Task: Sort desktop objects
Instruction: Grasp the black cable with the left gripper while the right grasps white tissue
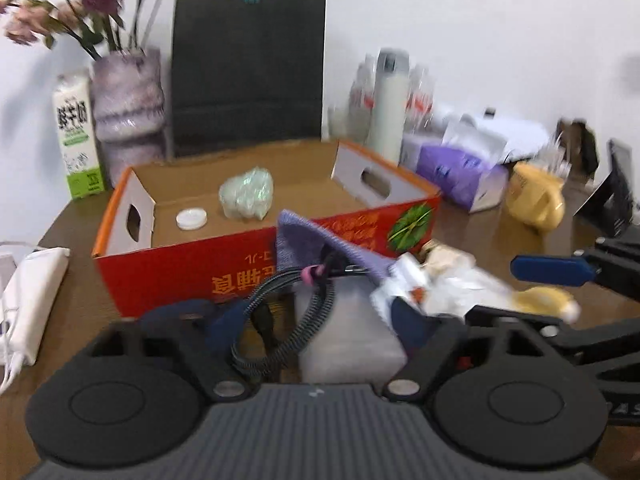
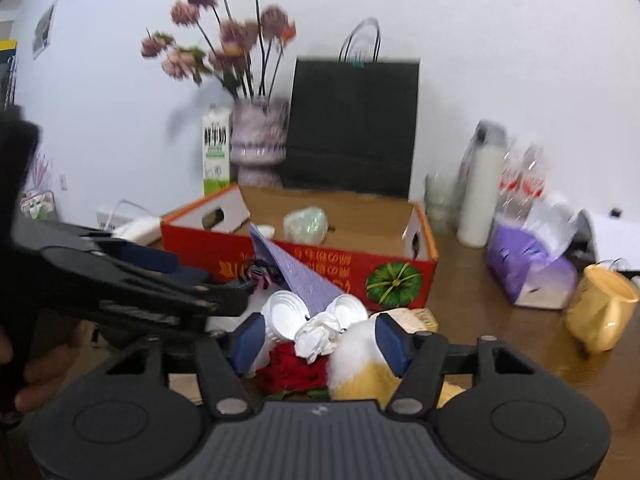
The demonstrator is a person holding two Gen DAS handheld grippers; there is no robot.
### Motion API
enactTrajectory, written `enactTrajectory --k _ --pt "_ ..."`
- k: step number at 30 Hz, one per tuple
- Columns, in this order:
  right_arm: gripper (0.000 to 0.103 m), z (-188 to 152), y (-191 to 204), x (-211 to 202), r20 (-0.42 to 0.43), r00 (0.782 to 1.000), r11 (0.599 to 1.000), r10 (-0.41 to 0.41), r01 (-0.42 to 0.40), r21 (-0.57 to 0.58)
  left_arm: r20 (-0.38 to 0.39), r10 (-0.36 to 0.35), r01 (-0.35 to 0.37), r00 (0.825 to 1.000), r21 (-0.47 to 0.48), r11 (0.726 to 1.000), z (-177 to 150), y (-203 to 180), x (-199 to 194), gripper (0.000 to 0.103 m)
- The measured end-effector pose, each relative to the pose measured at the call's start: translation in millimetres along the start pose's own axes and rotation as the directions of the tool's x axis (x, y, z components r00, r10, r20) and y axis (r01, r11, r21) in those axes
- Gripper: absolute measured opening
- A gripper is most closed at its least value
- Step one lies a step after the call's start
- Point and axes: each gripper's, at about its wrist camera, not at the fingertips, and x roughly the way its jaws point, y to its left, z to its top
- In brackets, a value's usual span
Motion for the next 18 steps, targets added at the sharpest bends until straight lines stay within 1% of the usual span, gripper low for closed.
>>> enactTrajectory --k 1,2,4,5,6,7,8,10,12,15,17,18 --pt "0.056 1 -1 7 -0.013 1.0 1.0 0.008 -0.008 0.0 -0.02 0.002 -0.002 1.0 0.003 1.0 0 3 9 0.055" --pt "0.054 3 -1 16 -0.033 0.999 1.0 0.012 -0.012 -0.012 -0.014 -0.009 0.009 1.0 -0.001 1.0 -1 6 13 0.05" --pt "0.053 0 -1 25 -0.055 0.998 0.999 0.019 -0.021 -0.037 -0.009 -0.052 0.052 0.999 -0.015 0.999 -2 11 16 0.037" --pt "0.052 -2 -1 30 -0.067 0.997 0.999 0.027 -0.03 -0.045 -0.014 -0.069 0.069 0.997 -0.022 0.997 0 13 14 0.019" --pt "0.041 -2 0 34 -0.07 0.997 0.998 0.029 -0.033 -0.047 -0.014 -0.093 0.093 0.996 -0.026 0.995 0 13 12 0.017" --pt "0.032 -3 -1 36 -0.07 0.997 0.998 0.029 -0.032 -0.046 -0.002 -0.1 0.099 0.995 -0.028 0.995 0 13 9 0.016" --pt "0.017 -4 -1 37 -0.074 0.997 0.999 0.034 -0.037 -0.037 0.011 -0.101 0.101 0.995 -0.024 0.995 1 10 6 0.015" --pt "0.017 -4 -6 38 -0.079 0.996 0.999 0.051 -0.05 0.005 0.014 -0.104 0.104 0.995 -0.012 0.995 1 7 1 0.014" --pt "0.017 -2 -10 33 -0.067 0.996 0.998 0.056 -0.053 0.044 0.033 -0.087 0.088 0.996 -0.041 0.995 4 8 -6 0.013" --pt "0.017 2 -12 15 -0.01 0.999 0.996 0.049 -0.048 0.069 0.09 -0.049 0.055 0.995 -0.067 0.996 9 8 -31 0.011" --pt "0.017 5 -10 -2 0.025 0.999 0.996 0.047 -0.048 0.072 0.141 -0.024 0.033 0.99 -0.063 0.997 10 5 -56 0.011" --pt "0.017 6 -9 -9 0.037 0.998 0.996 0.05 -0.053 0.074 0.169 -0.001 0.013 0.986 -0.067 0.998 8 3 -70 0.011"
